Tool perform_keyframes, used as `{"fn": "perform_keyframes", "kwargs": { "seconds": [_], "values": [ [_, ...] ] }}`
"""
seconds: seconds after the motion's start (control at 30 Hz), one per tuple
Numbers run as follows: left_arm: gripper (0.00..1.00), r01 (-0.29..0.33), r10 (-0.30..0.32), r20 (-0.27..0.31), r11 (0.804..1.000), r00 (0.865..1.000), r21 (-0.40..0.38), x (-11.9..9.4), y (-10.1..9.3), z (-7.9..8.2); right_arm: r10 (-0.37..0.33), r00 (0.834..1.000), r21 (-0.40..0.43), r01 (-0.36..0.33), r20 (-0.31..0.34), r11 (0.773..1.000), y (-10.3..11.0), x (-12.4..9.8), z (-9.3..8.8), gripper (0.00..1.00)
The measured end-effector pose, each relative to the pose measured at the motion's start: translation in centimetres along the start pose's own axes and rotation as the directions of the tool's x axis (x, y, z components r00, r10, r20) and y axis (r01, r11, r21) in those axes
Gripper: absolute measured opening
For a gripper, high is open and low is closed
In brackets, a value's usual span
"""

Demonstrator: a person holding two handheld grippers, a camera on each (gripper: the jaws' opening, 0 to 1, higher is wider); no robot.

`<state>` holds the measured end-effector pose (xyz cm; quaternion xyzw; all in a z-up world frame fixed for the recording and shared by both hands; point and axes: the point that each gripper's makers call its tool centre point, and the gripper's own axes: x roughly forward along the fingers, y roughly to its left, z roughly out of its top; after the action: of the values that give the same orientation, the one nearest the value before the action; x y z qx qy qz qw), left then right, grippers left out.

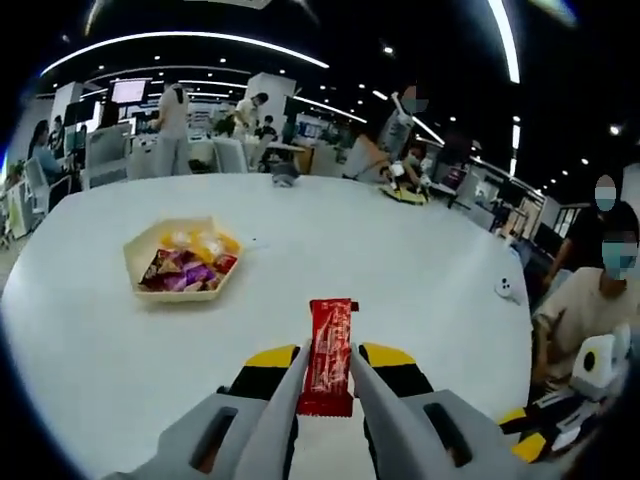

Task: Place the target food into the container with the food tongs after gripping and lifting it, then release it inside without dropping or visibly crushing the food.

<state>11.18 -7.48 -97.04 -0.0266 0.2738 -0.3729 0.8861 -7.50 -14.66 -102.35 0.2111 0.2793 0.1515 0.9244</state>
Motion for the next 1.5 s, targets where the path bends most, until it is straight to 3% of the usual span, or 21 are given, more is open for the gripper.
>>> {"fn": "perform_keyframes", "kwargs": {
  "seconds": [0.4,0.9,1.5],
  "values": [
    [0.21,0.008,-0.007,0.030,1.000,1.000,-0.029,-0.9,1.8,0.5,-0.002,1.000,-0.039,0.001,-0.007,0.999,1.0,1.0,0.6,0.30],
    [0.21,0.012,-0.013,0.032,1.000,0.999,0.011,-1.7,2.6,0.9,-0.008,1.000,-0.044,0.007,-0.014,0.999,1.6,0.8,0.1,0.30],
    [0.21,0.000,-0.002,0.027,0.997,1.000,0.082,-2.2,7.3,2.8,-0.018,1.000,-0.062,0.017,-0.018,0.998,2.4,1.8,0.4,0.30]
  ]
}}
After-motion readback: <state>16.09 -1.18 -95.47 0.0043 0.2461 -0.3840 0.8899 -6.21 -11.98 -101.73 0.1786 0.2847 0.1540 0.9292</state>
